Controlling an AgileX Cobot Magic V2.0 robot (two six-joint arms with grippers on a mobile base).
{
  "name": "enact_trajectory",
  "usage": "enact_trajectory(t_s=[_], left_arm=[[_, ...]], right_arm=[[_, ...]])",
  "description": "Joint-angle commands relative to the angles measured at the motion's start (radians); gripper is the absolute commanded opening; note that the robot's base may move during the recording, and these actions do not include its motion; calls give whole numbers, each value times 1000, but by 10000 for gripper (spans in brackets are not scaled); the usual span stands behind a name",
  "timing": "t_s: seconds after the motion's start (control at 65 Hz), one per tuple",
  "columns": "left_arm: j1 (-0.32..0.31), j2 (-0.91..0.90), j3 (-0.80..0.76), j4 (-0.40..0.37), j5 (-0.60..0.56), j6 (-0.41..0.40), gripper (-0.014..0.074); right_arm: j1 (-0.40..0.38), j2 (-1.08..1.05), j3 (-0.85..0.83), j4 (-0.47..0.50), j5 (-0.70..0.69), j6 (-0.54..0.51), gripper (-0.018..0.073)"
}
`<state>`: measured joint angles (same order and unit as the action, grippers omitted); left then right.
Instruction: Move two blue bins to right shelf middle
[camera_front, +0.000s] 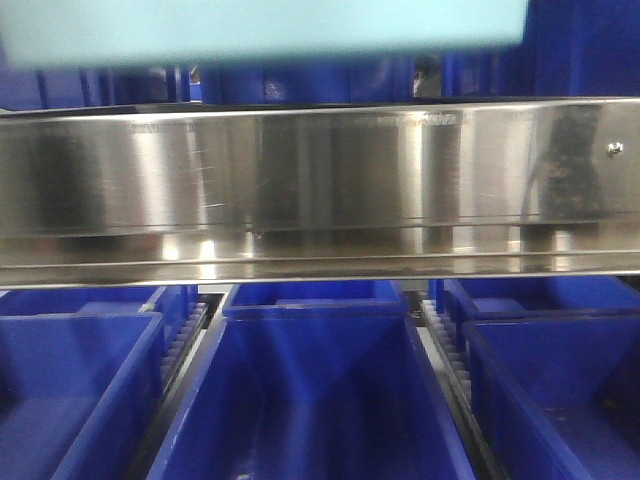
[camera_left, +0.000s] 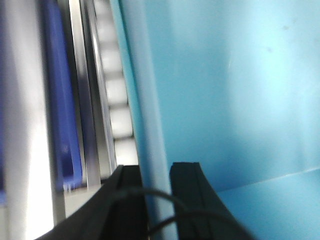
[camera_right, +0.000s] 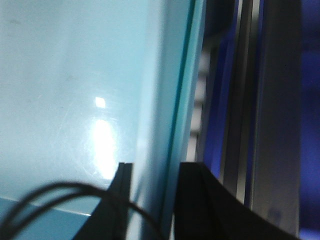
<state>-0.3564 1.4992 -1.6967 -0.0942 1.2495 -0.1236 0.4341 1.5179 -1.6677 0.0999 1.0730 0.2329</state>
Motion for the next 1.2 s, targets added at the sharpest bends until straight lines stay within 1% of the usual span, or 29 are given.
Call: enact_trajectory(t_s=[0.0,0.154,0.246,1.184], left_arm=[[0,-39,-86,-76,-42,18,-111],[0,-39,-194,-87,-44,18,-111],[0,-39,-224,-87,-44,18,-111],[0,-37,-225,-85,-44,18,-111]], right_arm=[[-1,-28,-83,-10,-91,-3,-153],[-1,-28,-188,-20,-91,-3,-153],[-1,-28,-228,-28,-91,-3,-153],[-1,-28,-238,-28,-116,-3,-153]])
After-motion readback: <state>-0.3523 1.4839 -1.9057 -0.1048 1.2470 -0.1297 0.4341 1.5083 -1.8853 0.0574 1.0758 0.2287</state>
